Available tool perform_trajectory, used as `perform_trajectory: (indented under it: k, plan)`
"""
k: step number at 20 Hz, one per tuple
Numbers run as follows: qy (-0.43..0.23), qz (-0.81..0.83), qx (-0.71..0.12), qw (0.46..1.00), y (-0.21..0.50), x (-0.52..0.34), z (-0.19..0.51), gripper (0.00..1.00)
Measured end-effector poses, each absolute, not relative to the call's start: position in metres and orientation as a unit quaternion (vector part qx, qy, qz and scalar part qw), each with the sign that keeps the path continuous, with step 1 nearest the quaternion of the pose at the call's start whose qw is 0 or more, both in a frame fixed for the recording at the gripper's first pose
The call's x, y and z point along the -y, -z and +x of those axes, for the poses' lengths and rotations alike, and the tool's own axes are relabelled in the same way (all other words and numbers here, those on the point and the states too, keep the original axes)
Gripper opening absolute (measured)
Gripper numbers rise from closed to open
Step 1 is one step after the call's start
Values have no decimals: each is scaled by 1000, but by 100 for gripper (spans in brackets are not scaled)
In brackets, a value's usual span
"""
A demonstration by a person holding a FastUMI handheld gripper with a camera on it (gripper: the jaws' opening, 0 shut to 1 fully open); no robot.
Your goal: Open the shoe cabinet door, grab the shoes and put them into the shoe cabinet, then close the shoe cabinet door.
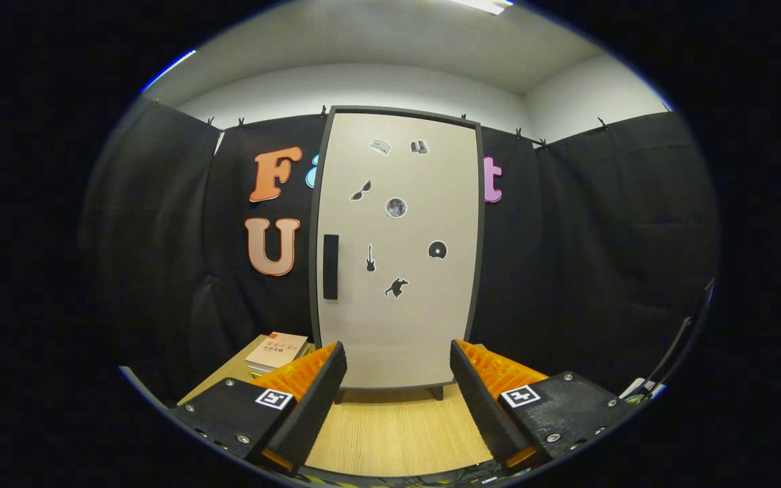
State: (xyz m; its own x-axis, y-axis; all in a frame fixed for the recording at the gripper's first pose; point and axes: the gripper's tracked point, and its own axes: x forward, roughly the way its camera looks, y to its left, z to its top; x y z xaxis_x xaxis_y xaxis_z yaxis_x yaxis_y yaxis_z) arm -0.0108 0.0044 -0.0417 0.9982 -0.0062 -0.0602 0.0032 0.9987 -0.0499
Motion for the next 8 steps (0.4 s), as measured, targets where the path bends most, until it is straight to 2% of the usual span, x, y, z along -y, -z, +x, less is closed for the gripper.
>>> perform_trajectory:
  k: [8]
  plan:
    - [5, -19, -22, 1000, 36, 3, -21, 96]
